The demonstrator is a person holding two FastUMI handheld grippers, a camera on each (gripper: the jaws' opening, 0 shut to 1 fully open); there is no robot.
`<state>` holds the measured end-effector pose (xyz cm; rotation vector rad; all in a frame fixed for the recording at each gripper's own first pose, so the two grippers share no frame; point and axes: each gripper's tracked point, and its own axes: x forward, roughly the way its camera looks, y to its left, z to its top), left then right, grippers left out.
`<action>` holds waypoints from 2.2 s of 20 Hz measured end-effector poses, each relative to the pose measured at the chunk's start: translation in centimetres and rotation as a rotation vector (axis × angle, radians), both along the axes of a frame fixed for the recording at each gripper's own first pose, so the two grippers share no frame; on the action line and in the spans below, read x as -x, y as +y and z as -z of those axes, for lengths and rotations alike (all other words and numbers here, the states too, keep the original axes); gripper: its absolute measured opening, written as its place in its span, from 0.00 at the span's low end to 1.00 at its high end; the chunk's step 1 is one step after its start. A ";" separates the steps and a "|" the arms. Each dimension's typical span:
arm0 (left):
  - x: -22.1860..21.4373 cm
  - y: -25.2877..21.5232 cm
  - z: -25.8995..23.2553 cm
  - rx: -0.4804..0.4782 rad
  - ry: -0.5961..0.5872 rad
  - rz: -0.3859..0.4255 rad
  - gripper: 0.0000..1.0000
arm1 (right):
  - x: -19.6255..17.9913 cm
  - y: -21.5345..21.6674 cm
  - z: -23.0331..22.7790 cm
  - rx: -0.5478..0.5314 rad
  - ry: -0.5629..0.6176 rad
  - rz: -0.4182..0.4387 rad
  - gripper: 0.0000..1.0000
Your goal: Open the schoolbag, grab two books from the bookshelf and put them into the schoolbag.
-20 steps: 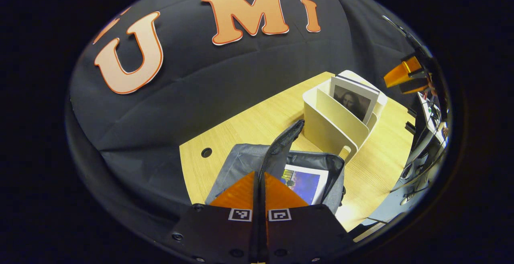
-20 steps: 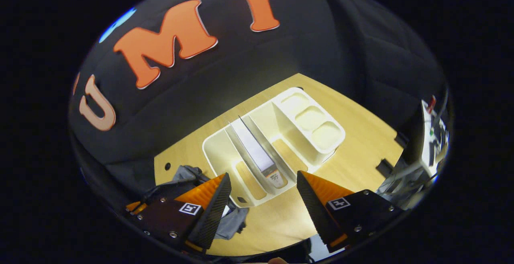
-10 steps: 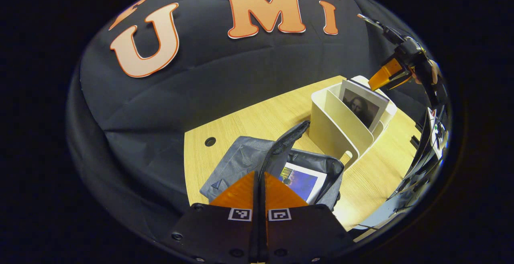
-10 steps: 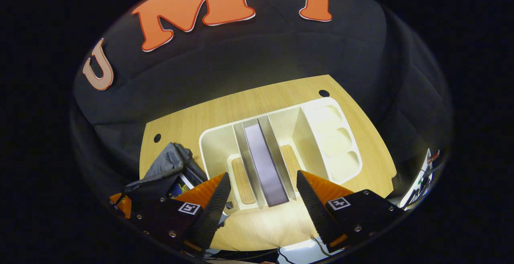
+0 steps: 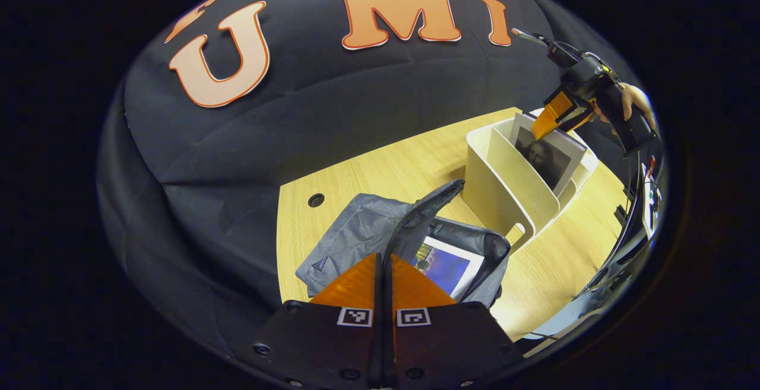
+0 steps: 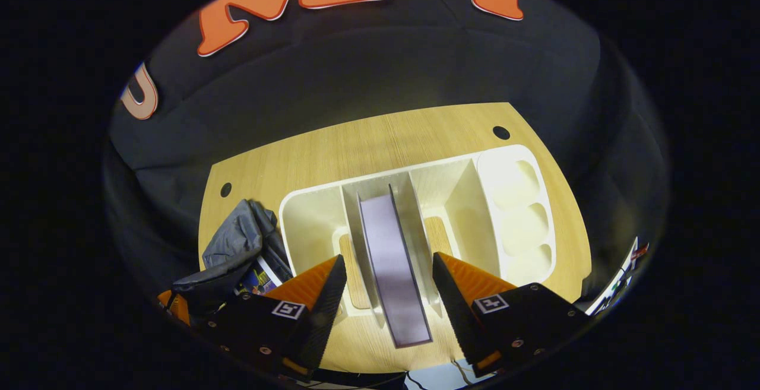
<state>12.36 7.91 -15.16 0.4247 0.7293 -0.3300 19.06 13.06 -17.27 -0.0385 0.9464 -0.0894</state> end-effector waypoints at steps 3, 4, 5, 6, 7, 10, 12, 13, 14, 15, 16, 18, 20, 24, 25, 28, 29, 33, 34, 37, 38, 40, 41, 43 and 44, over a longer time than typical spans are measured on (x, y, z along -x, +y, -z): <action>-0.1 -0.5 0.2 -0.015 0.006 0.000 0.01 | -0.5 -0.5 1.1 0.004 0.026 -0.002 0.74; 0.0 -0.6 0.4 -0.022 0.005 0.003 0.01 | -0.6 -0.6 1.3 0.000 0.027 -0.004 0.64; -0.1 -0.6 0.5 -0.031 0.006 0.005 0.01 | -0.8 -0.5 1.6 -0.009 0.026 -0.002 0.58; -0.1 -0.6 0.4 -0.035 0.009 0.005 0.01 | -0.9 -0.6 1.7 -0.017 0.025 0.000 0.46; -0.1 -0.7 0.6 -0.033 0.014 0.002 0.01 | -1.0 -0.9 1.5 -0.012 0.018 0.004 0.42; 0.0 -1.0 0.8 -0.029 0.021 0.007 0.01 | -0.7 -0.9 1.0 -0.017 0.019 0.001 0.35; 0.0 -1.1 0.9 -0.030 0.021 0.011 0.01 | -0.4 -0.7 -0.1 -0.022 0.006 -0.002 0.34; -0.1 -1.1 0.7 -0.032 0.021 0.015 0.01 | -0.1 -0.7 -0.8 -0.020 -0.002 -0.009 0.34; 0.0 -1.2 0.7 -0.032 0.018 0.022 0.01 | 0.2 -0.5 -1.6 -0.015 -0.015 -0.017 0.34; -0.1 -1.4 0.7 -0.030 0.017 0.027 0.01 | 0.3 -0.4 -2.6 -0.006 -0.029 -0.026 0.34; 0.0 -1.5 0.6 -0.029 0.017 0.030 0.01 | 0.6 -0.3 -3.6 0.003 -0.042 -0.036 0.34; 0.1 -1.5 0.7 -0.027 0.017 0.038 0.01 | 1.1 0.2 -5.9 0.028 -0.073 -0.056 0.34; 0.2 -1.7 0.7 -0.022 0.016 0.048 0.01 | 1.8 0.5 -8.3 0.055 -0.112 -0.070 0.34; 0.2 -1.9 0.5 -0.012 0.023 0.062 0.01 | 3.4 1.2 -13.2 0.110 -0.202 -0.081 0.34; 0.2 -2.0 0.3 -0.008 0.021 0.072 0.01 | 3.9 1.5 -14.3 0.112 -0.224 -0.083 0.34; 0.1 -2.0 0.1 -0.001 0.018 0.096 0.01 | 6.0 3.2 -17.5 0.085 -0.293 -0.089 0.32; 0.1 -1.9 0.0 0.003 0.019 0.105 0.01 | 6.9 4.0 -18.4 0.068 -0.317 -0.090 0.32; -0.3 -1.6 -0.8 0.012 0.013 0.146 0.01 | 10.8 7.3 -21.1 -0.012 -0.407 -0.099 0.32; -0.2 -1.5 -0.8 0.010 0.010 0.158 0.01 | 11.8 8.0 -21.5 -0.030 -0.427 -0.100 0.32; -0.8 -1.1 -1.5 -0.012 -0.011 0.192 0.01 | 15.0 9.9 -20.6 -0.135 -0.443 -0.087 0.31; -1.0 -0.8 -1.7 -0.022 -0.017 0.202 0.01 | 16.0 10.6 -19.7 -0.191 -0.435 -0.077 0.31; -1.2 -0.5 -2.0 -0.030 -0.016 0.216 0.01 | 18.1 11.3 -17.5 -0.286 -0.420 -0.042 0.32; -1.5 -0.4 -2.1 -0.035 -0.018 0.217 0.01 | 18.6 11.2 -16.0 -0.323 -0.413 -0.019 0.32; -2.1 0.3 -2.5 -0.042 -0.025 0.214 0.01 | 19.5 11.5 -12.8 -0.405 -0.389 0.037 0.31; -2.3 0.7 -2.8 -0.041 -0.027 0.213 0.01 | 20.0 11.8 -11.3 -0.462 -0.376 0.063 0.31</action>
